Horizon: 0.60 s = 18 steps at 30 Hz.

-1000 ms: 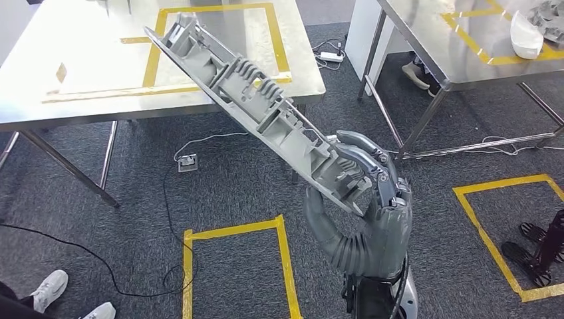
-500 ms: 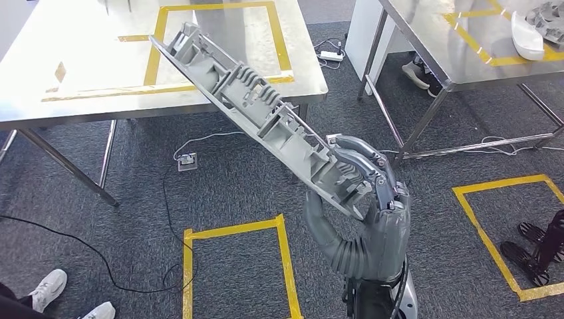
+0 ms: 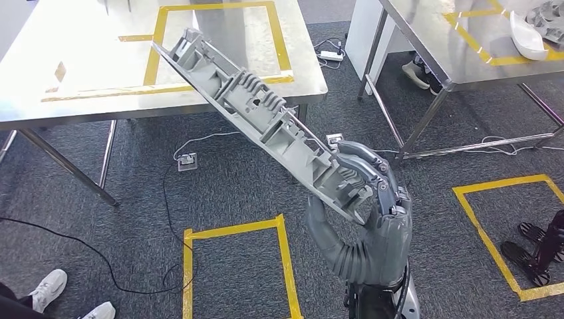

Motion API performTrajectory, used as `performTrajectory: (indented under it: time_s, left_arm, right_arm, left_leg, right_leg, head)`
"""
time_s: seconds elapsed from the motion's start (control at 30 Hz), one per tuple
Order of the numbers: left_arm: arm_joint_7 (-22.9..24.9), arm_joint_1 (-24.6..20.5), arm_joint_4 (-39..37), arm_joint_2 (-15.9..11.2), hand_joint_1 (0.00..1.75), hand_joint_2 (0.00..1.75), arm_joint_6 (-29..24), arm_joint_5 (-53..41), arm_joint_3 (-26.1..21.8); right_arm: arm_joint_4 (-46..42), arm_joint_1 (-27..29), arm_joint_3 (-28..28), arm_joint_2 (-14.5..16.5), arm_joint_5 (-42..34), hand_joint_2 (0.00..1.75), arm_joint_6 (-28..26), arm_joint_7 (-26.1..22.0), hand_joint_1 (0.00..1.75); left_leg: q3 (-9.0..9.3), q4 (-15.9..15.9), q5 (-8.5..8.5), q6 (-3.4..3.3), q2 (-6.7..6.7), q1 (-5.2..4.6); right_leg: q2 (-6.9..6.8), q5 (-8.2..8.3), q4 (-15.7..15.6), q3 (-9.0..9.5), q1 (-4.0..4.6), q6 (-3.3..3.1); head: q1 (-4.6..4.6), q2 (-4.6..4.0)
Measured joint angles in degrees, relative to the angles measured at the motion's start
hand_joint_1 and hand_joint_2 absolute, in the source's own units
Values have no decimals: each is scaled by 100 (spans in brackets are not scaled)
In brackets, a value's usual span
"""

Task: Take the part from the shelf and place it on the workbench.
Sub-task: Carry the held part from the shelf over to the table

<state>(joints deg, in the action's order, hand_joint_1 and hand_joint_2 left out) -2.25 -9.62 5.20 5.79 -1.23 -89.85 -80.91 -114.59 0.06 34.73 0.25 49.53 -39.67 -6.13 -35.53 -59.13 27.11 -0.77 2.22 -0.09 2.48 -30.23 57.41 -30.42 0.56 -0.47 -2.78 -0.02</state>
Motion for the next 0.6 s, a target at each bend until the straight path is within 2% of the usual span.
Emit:
performTrajectory:
  time_s: [0.6]
  left_arm:
    - [-16, 0, 0, -2, 0, 175, -1, 0, 46]
  right_arm:
    - [-3, 30, -118, 71, 7, 175, 2, -68, 175]
  left_leg:
    - [0, 0, 0, 0, 6, -1]
  right_leg:
    - [-1, -1, 0, 1, 0, 2]
  head:
    - [-2, 0]
